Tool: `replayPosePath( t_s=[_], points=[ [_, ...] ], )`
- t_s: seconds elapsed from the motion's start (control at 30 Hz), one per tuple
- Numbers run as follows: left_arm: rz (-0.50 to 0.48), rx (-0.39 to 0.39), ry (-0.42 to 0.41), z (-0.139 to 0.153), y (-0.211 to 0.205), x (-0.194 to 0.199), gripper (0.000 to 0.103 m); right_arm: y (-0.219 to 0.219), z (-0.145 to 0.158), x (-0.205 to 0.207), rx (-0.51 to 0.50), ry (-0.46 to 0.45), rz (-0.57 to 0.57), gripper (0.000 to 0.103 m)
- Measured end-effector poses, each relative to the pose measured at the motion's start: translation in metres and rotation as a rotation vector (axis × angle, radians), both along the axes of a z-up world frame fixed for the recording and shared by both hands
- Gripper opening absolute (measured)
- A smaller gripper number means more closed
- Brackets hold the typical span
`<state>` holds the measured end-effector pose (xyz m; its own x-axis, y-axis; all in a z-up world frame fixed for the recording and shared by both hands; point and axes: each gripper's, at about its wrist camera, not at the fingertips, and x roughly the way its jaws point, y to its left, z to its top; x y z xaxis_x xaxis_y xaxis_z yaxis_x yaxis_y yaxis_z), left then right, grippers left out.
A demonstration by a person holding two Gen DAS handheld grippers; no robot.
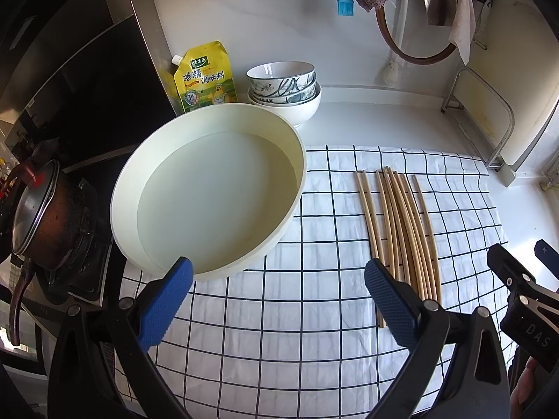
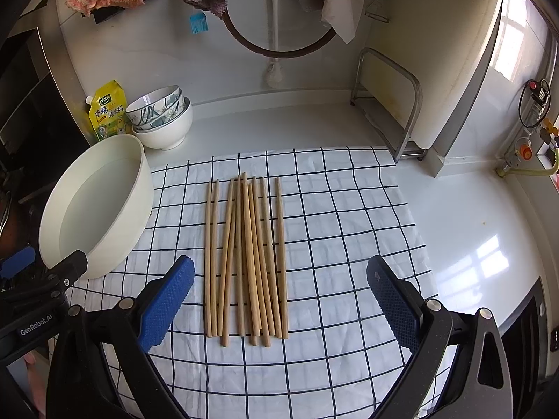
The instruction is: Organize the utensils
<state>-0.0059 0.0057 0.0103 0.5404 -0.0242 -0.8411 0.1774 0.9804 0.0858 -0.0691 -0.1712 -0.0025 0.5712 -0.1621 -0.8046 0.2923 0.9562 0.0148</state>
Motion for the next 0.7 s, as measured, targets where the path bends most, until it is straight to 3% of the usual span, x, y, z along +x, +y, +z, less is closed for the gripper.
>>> replayPosePath(
  t_s=[0.7],
  points=[
    [0.0,-0.005,0.001,-0.0005,0.0025,-0.0009,0.097,0.0014,-0.0019,-0.0008,0.0,0.0,-0.002,0.095]
  ],
)
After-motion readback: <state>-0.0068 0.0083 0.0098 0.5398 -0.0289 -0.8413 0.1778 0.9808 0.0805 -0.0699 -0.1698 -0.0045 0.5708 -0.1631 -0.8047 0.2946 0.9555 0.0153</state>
